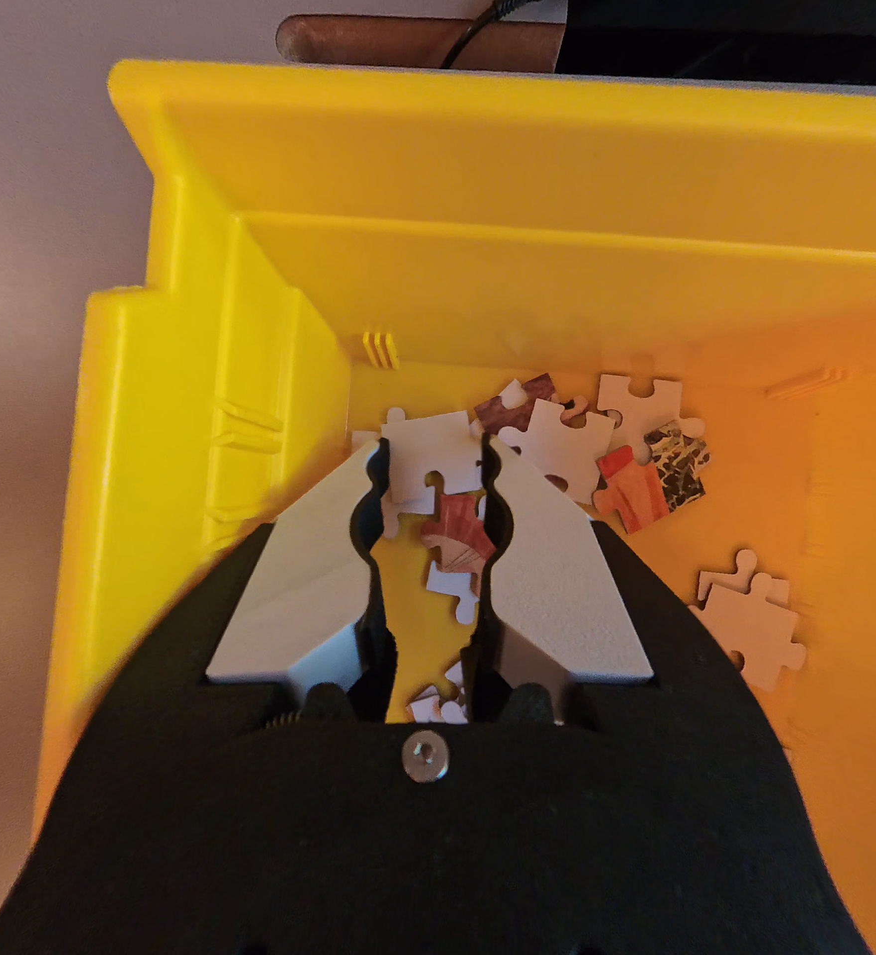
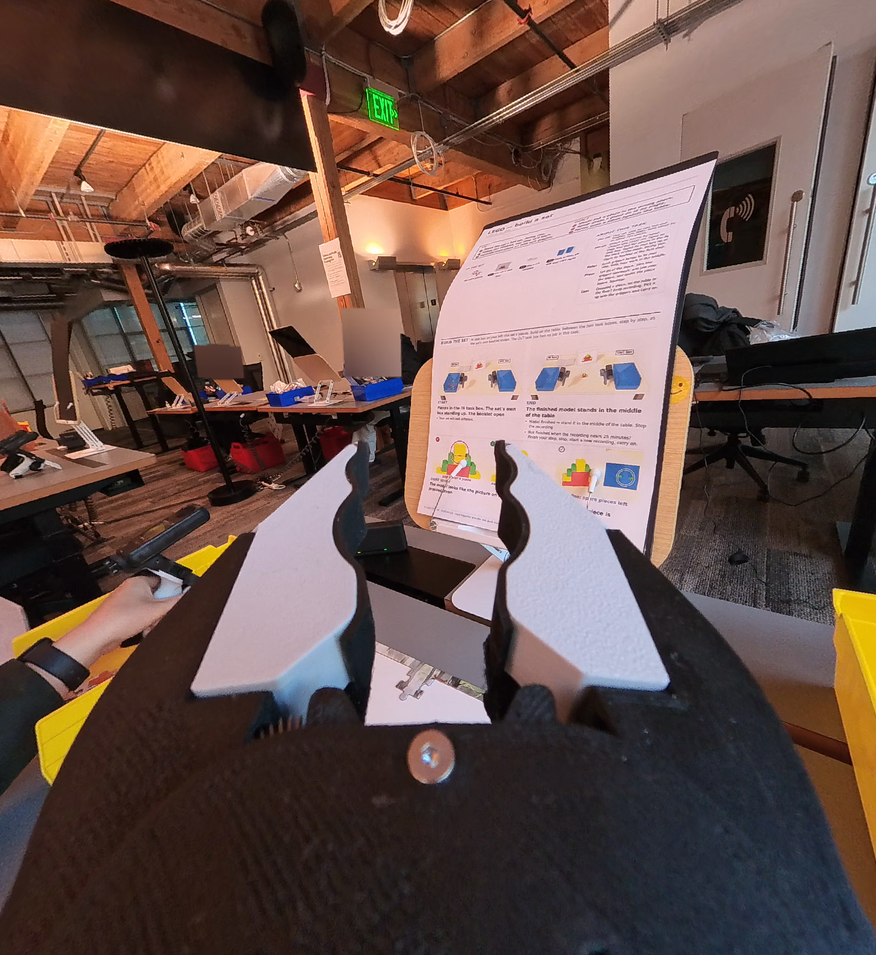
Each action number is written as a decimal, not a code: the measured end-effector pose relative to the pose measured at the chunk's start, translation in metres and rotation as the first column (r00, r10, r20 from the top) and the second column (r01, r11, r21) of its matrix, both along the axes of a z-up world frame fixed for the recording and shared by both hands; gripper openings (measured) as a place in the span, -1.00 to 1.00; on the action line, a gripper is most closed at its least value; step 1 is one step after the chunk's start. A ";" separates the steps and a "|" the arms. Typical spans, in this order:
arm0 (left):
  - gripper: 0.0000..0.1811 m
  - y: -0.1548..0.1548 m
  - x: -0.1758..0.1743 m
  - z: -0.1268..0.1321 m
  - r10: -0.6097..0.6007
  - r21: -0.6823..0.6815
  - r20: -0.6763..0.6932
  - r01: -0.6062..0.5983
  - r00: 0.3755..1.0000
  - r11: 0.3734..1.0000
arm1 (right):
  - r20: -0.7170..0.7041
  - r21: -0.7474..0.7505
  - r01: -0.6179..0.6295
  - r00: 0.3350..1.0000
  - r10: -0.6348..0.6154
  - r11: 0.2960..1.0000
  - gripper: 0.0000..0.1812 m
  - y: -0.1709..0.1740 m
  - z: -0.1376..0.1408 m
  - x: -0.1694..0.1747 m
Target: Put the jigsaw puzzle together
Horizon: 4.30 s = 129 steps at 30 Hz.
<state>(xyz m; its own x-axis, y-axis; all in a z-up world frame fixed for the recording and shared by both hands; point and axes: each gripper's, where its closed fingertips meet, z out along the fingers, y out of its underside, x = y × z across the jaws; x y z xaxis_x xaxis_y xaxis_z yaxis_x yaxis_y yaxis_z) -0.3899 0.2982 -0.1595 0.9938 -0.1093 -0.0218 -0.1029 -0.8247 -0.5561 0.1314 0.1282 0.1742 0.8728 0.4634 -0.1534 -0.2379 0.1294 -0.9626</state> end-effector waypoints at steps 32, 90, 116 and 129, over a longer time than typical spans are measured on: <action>-0.92 -0.017 0.006 0.010 -0.196 -0.065 -0.031 0.194 0.980 0.979 | 0.007 -0.012 -0.015 1.000 0.015 1.000 -0.47 0.003 -0.004 -0.006; -1.00 -0.150 0.235 0.248 -0.856 0.648 0.486 0.583 0.179 0.490 | 0.181 -0.217 -0.484 0.834 0.522 0.848 -0.40 -0.002 -0.112 -0.250; -1.00 -0.165 0.293 0.228 -0.879 0.580 0.255 0.663 0.403 0.473 | -0.104 -0.273 -0.432 0.902 0.420 0.860 -0.60 0.016 -0.128 -0.243; -0.79 -0.167 0.290 0.205 -0.750 0.419 0.599 0.689 0.279 0.591 | 0.900 -0.094 -0.238 0.394 0.185 0.967 -0.61 0.017 -0.163 -0.214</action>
